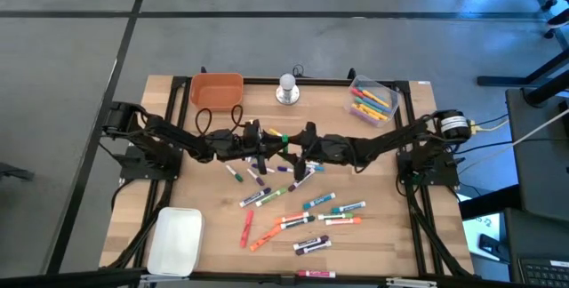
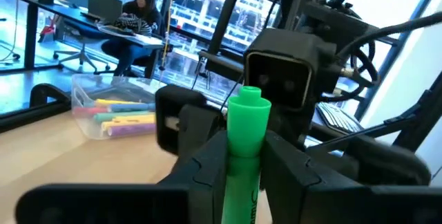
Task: Pick & Place Markers
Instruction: Put the large green highlighter pen into the transparent bin
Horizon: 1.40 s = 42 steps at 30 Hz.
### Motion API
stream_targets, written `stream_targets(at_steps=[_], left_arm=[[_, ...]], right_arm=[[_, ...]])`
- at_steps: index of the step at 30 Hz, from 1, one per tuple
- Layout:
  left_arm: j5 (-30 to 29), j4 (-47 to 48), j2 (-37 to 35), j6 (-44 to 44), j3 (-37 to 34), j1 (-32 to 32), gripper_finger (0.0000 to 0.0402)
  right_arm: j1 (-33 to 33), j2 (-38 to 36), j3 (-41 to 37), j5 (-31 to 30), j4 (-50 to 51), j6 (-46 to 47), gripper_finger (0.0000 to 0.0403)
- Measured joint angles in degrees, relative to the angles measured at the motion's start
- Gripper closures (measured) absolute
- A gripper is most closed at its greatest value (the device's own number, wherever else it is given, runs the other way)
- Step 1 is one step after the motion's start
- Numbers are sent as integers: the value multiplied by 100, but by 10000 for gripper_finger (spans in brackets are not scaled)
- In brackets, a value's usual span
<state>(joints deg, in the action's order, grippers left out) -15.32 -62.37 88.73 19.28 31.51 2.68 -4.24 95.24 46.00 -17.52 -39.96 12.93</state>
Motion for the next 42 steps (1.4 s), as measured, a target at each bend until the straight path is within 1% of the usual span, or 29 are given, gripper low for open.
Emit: stream_targets(at_steps=[1,3,4,6,7,8,13,18,21,25,28,31,34,42], left_arm=[[1,11,0,-1,0,0,325],[-5,48,2,-6,0,0,319],[-3,78,2,-30,-1,0,317],[13,160,2,-117,-2,0,313],[13,236,3,-146,-2,2,311],[-2,303,6,-147,-2,1,309],[-45,834,4,-247,0,-14,296],[-478,1307,4,-374,0,-21,281],[-700,1532,4,-499,0,-32,274],[-770,1821,4,-516,0,-119,268],[-770,1893,4,-552,0,-210,268],[-768,1891,4,-552,0,-277,270],[-770,1891,4,-571,0,-286,273],[-899,1888,4,-814,0,-284,272]], right_arm=[[4,67,94,-2,90,-9,176],[1,120,259,-2,414,-17,225],[1,120,341,-1,606,-52,256],[-8,82,472,-7,1065,-152,334],[-11,50,520,-8,1355,-241,350],[-48,16,580,-99,1590,-285,345],[-204,-291,940,-1128,3393,-309,344],[-285,-579,1283,-2299,5415,-303,344],[-283,-731,1388,-2864,6501,-59,344],[-70,-853,1390,-3489,7828,233,344],[357,-867,1390,-3689,8587,364,344],[879,-867,1369,-3590,9167,473,344],[1336,-867,1225,-3505,9386,449,344],[2373,-867,835,-3757,9692,467,344]])
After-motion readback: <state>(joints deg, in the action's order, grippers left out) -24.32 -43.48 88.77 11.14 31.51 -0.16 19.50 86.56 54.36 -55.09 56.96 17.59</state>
